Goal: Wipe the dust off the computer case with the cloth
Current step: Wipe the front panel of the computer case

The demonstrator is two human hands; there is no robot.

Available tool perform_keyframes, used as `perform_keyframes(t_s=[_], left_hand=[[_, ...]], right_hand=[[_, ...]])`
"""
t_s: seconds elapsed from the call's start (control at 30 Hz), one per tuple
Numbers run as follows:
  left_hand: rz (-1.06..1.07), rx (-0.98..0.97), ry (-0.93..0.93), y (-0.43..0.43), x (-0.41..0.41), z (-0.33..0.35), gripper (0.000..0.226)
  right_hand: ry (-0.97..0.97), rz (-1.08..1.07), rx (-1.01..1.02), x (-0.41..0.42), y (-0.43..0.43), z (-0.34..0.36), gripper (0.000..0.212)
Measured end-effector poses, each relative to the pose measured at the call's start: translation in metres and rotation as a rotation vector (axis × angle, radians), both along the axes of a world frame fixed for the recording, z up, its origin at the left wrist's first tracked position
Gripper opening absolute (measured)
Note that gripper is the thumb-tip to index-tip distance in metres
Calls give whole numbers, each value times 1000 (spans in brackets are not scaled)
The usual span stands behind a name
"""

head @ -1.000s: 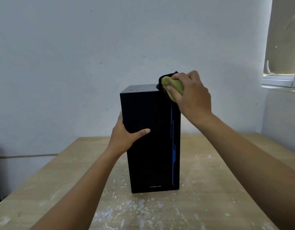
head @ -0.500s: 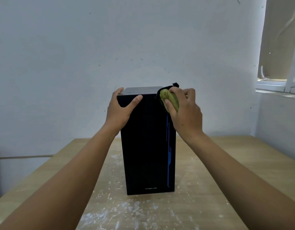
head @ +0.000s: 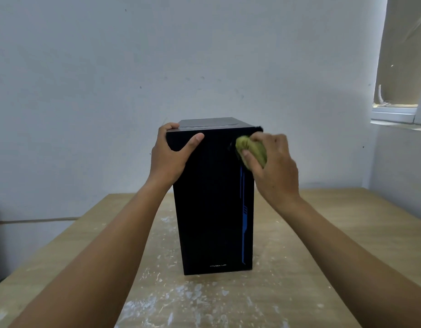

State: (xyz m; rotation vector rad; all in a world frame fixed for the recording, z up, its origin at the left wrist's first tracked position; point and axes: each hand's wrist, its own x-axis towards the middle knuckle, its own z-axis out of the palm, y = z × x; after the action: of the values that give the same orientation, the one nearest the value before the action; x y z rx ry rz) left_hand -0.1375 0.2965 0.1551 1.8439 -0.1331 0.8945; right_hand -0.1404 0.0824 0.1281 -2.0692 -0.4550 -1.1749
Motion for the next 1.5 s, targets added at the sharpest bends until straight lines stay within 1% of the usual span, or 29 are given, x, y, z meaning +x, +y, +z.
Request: perform_keyframes(t_s=[0.1, 0.27, 0.4, 0.47, 0.63, 0.77, 0.87, 0.97, 1.03, 1.07, 1.1, 1.13, 1.2, 1.23, 1.3, 1.37, 1.4, 1.43, 1.5], left_hand=[[9, -2, -15, -1, 0, -1, 53], [-2, -21, -31, -1, 1, -2, 53], [-37, -40, 29, -3, -7, 6, 62], [-49, -25, 76, -4, -13, 11, 62], [-85, 12, 240, 3, -28, 31, 65], [-181, 32, 350, 16, -34, 45, 69], [-258, 40, 390, 24, -37, 53, 68], [-297, 63, 414, 27, -43, 55, 66], [-313, 70, 417, 27, -44, 57, 65], [-323, 62, 423, 26, -43, 57, 66], [-327, 49, 425, 25, -43, 57, 67], [-327, 37, 423, 23, -43, 56, 66], [-316, 9, 417, 18, -45, 54, 63], [-309, -5, 419, 16, -45, 53, 62], [-295, -40, 425, 14, -44, 53, 59], [-283, -74, 428, 11, -41, 52, 54], [-273, -85, 427, 10, -40, 52, 52], [-263, -96, 424, 9, -38, 52, 51], [-243, -117, 421, 5, -35, 50, 50]], right_hand=[[26, 26, 104, 3, 5, 30, 28], [136, 55, 155, 6, 11, 51, 28], [249, 51, 175, -2, 16, 53, 57], [298, 42, 203, -2, 19, 56, 60], [449, 23, 256, -8, 18, 75, 49], [510, -52, 270, -18, 17, 87, 42], [522, -99, 297, -26, 20, 92, 37], [576, -138, 350, -38, 20, 93, 28], [627, -155, 389, -44, 19, 92, 36], [644, -150, 411, -48, 18, 90, 34], [639, -152, 413, -49, 16, 86, 22], [642, -153, 417, -53, 15, 86, 3], [647, -150, 431, -60, 15, 83, 30], [660, -151, 450, -62, 15, 83, 40], [685, -159, 475, -66, 16, 88, 51], [729, -185, 484, -63, 14, 91, 54], [748, -186, 469, -60, 13, 91, 51], [757, -177, 454, -56, 13, 90, 43], [785, -133, 413, -48, 11, 87, 17]])
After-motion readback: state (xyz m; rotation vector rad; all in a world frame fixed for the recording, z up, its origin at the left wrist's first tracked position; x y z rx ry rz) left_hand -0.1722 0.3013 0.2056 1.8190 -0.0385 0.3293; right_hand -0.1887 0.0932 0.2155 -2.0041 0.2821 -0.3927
